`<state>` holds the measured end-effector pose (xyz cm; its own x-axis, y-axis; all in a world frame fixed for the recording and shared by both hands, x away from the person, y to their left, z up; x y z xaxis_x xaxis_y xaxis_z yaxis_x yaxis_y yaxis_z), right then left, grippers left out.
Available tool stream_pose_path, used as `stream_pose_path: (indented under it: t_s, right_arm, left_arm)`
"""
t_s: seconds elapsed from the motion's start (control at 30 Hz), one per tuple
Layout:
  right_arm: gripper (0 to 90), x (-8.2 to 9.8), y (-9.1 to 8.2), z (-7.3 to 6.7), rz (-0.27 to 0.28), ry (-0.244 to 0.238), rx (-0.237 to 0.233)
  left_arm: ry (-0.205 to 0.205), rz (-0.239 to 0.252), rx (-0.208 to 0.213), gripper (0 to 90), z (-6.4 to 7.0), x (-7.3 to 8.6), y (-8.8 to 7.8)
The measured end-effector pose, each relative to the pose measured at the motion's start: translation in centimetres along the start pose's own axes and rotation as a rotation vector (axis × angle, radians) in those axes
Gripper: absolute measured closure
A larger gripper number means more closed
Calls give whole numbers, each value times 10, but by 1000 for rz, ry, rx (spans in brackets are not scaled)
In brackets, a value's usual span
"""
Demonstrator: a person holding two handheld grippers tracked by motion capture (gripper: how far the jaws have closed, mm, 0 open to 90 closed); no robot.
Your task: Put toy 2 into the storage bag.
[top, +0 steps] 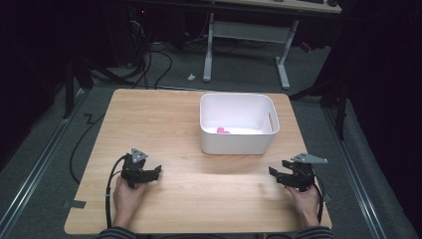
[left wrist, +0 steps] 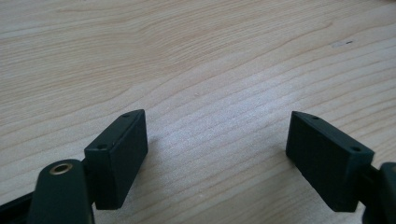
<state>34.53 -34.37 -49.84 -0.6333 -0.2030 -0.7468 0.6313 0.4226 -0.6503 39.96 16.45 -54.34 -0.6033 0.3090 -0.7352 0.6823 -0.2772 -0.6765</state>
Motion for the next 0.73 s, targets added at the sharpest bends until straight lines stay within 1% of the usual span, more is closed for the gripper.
stream_pose_path:
  t_s: [0.1, 0.13, 0.17, 0.23, 0.27, 0.3, 0.33, 0.43, 0.53, 0.6, 0.73]
  right_arm:
    - [341, 7, 8, 3, -12, 8, 7]
    - [341, 9, 12, 4, -19, 17, 15]
    - [342, 10, 14, 5, -22, 13, 23]
    - [341, 13, 19, 6, -30, 22, 36]
    - [340, 13, 21, 7, -34, 19, 44]
    - [340, 14, 23, 7, -37, 4, 57]
    - [338, 15, 25, 7, -43, 5, 70]
    - [330, 17, 32, 7, -66, -5, 86]
    - [324, 18, 34, 5, -59, -27, 109]
    - [310, 20, 35, 6, -42, -32, 108]
    - [304, 20, 36, 6, -43, -31, 109]
  left_arm:
    - [0, 0, 0, 210, 0, 0, 0]
    - [0, 0, 0, 210, 0, 0, 0]
    - [0, 0, 0, 210, 0, 0, 0]
    - [0, 0, 0, 210, 0, 0, 0]
    - [0, 0, 0, 210, 0, 0, 0]
    - [0, 0, 0, 210, 0, 0, 0]
    - [0, 0, 0, 210, 0, 0, 0]
    - [0, 0, 0, 210, 0, 0, 0]
    - [0, 0, 0, 210, 0, 0, 0]
    - [0, 0, 0, 210, 0, 0, 0]
    - [0, 0, 0, 210, 0, 0, 0]
Point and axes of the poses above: each handheld gripper's, and its own axes: y roughly forward along the jaws, x roughly out of its underside, z roughly to its right, the point moved 1 cm from there along y, roughly forward along the jaws, and after that the axes turned 5 degrees about -x, right-handed, at the moved point
